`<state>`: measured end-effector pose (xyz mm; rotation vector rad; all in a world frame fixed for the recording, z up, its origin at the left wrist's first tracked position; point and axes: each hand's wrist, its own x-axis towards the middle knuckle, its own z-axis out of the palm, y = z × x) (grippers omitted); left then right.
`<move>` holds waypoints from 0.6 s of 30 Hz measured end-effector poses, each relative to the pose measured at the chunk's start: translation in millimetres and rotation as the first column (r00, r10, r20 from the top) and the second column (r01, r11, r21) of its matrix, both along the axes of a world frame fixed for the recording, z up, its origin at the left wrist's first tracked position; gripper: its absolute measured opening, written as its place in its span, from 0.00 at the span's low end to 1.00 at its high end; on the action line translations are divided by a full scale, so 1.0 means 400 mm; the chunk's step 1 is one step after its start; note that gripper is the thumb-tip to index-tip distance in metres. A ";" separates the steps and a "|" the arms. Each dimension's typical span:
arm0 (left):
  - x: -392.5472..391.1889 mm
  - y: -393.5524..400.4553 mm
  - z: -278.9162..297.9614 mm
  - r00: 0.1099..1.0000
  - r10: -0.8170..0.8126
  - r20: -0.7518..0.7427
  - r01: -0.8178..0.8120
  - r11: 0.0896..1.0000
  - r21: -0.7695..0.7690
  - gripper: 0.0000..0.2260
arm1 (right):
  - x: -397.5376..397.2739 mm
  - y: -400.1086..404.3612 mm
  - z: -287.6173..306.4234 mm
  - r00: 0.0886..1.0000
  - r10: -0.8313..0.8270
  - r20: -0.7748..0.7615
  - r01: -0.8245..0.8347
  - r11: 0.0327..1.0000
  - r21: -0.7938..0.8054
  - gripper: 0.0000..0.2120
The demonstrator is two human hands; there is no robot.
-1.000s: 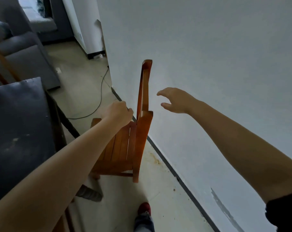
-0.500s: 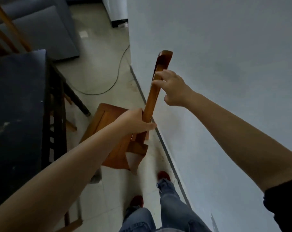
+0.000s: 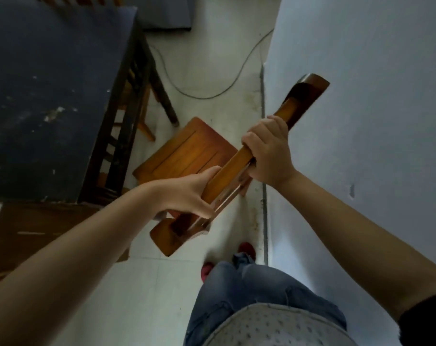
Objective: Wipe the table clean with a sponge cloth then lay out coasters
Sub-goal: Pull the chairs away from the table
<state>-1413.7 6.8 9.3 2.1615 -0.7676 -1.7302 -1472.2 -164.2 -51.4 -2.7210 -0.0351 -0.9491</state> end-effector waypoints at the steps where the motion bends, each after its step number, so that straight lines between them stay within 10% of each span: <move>1: 0.011 0.020 0.001 1.000 -0.008 -0.003 0.008 0.999 0.039 0.44 | 0.008 0.013 -0.009 1.000 0.019 0.021 -0.019 1.000 -0.013 0.05; 18: 0.204 0.215 0.035 0.994 0.109 0.026 -0.112 0.986 0.126 0.38 | 0.192 0.190 -0.024 0.984 0.158 0.081 -0.149 0.983 -0.111 0.13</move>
